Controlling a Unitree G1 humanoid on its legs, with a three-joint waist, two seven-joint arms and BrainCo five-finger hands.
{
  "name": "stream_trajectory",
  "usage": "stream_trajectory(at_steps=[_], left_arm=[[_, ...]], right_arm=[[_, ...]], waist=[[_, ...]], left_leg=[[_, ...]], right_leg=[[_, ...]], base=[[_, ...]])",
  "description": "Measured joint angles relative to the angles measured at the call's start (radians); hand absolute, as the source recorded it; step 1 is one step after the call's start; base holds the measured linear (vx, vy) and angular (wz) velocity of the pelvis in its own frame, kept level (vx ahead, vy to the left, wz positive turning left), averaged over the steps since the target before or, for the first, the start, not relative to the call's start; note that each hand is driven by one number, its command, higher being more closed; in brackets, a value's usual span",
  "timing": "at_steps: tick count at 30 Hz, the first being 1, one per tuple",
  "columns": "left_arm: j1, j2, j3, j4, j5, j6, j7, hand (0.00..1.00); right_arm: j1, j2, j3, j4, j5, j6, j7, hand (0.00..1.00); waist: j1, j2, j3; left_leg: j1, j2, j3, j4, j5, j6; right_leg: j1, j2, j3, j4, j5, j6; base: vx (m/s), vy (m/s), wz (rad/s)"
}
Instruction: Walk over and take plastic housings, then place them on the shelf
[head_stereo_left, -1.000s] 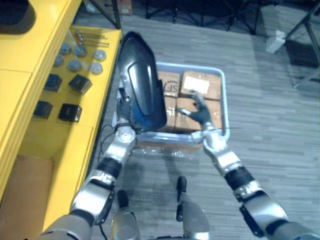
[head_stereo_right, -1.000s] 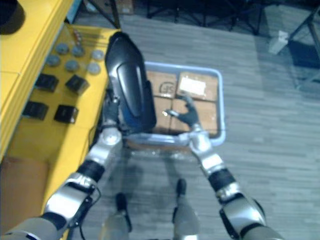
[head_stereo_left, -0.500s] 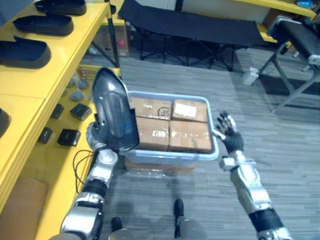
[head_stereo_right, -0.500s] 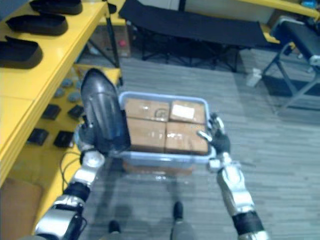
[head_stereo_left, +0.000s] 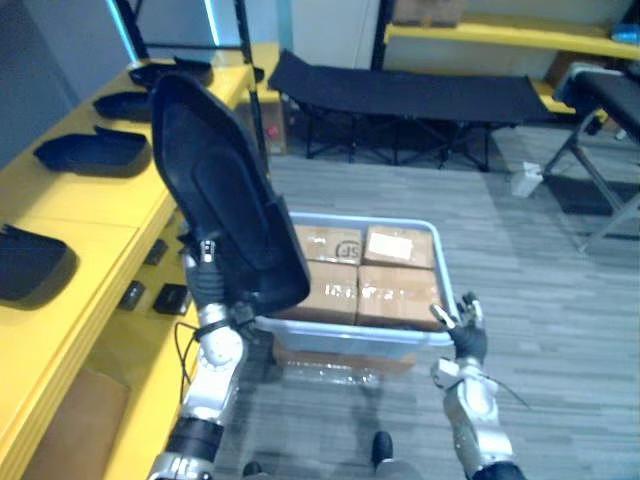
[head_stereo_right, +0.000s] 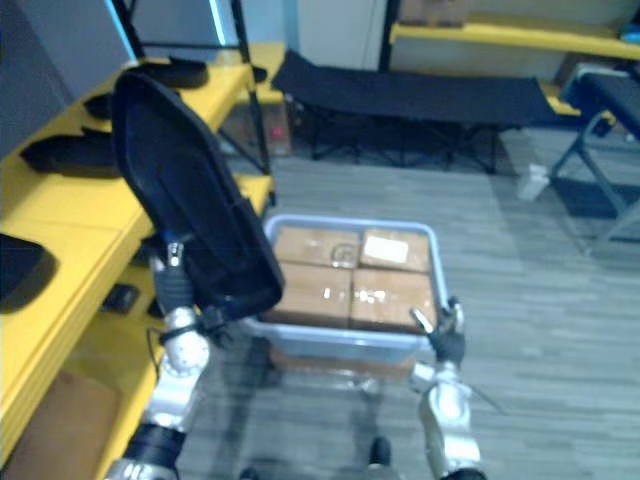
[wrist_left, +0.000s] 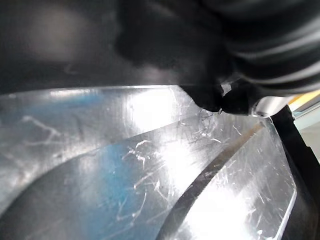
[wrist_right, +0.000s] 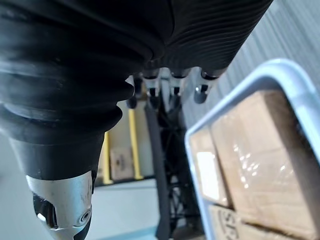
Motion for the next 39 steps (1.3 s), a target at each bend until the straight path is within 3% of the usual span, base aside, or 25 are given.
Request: stream_trajectory(at_steps=[5,7,12,19,25,31,34,39], left_arm=[[0.082,-0.002,0.019,-0.130,-0.029,0.003,-0.093,1.00],[0.105,-0.003,0.077,-0.222,-0.028,0.015,-0.126,1.00],[0.108,-0.003,0.150,-0.284,-0.042,0.040,-0.173,1.00],[0.146,-0.033,0.161,-0.303,-0.050,0.068,-0.201,1.00],[0.167,-0.039,0.194,-0.363,-0.038,0.069,-0.190,1.00],[0.186,-0.040,0.229,-0.365,0.036,0.113,-0.124,1.00],[0.213,-0.050,0.306,-0.371,0.058,0.119,-0.092,1.00],[0.317,-0.082,0.475,-0.403,0.082,0.123,-0.011,1.00]], right_arm=[[0.007,0.017,-0.015,-0.005,-0.009,0.000,-0.019,0.00],[0.007,0.034,-0.021,-0.021,-0.008,0.000,-0.022,0.00],[-0.006,0.037,-0.018,-0.038,-0.008,0.009,-0.019,0.00],[-0.032,0.037,-0.015,-0.064,0.002,0.032,-0.001,0.00],[-0.040,0.036,-0.005,-0.070,0.063,0.049,0.120,0.00],[-0.064,0.036,0.049,-0.105,0.058,0.053,0.249,0.00],[-0.101,0.031,0.123,-0.102,0.058,0.058,0.272,0.00],[-0.216,0.044,0.232,-0.042,0.057,0.076,0.297,0.00]], waist=[[0.020,0.013,-0.027],[0.021,0.023,-0.037],[0.026,0.028,-0.044],[0.042,0.020,-0.049],[0.050,0.020,-0.049],[0.059,0.029,-0.054],[0.100,0.034,-0.056],[0.215,0.036,-0.057]], left_leg=[[0.011,0.002,-0.003,-0.021,0.005,-0.004],[0.011,0.002,-0.003,-0.025,0.008,-0.008],[0.013,0.004,-0.003,-0.032,0.010,-0.002],[0.013,0.005,-0.012,-0.031,-0.002,0.003],[0.009,0.005,-0.034,-0.014,-0.010,0.004],[-0.018,0.007,-0.092,-0.014,-0.006,-0.001],[-0.048,0.007,-0.148,-0.003,-0.001,-0.003],[-0.070,-0.003,-0.239,0.004,-0.002,-0.003]], right_leg=[[0.006,0.002,-0.022,0.000,-0.011,-0.001],[0.005,0.002,-0.031,0.000,-0.014,-0.004],[0.004,0.004,-0.043,0.000,-0.012,-0.005],[0.017,0.004,-0.071,0.008,-0.008,-0.002],[0.033,0.002,-0.096,0.007,-0.014,-0.004],[0.052,0.000,-0.167,0.000,-0.042,-0.008],[0.068,0.001,-0.222,0.009,-0.036,-0.005],[0.117,0.000,-0.344,0.009,-0.038,-0.006]], base=[[0.00,-0.012,0.04],[0.05,-0.029,0.03],[0.07,-0.010,0.02],[0.05,0.001,0.05],[-0.02,-0.010,0.08],[-0.01,-0.032,0.28],[0.05,-0.058,0.50],[0.05,-0.016,0.54]])
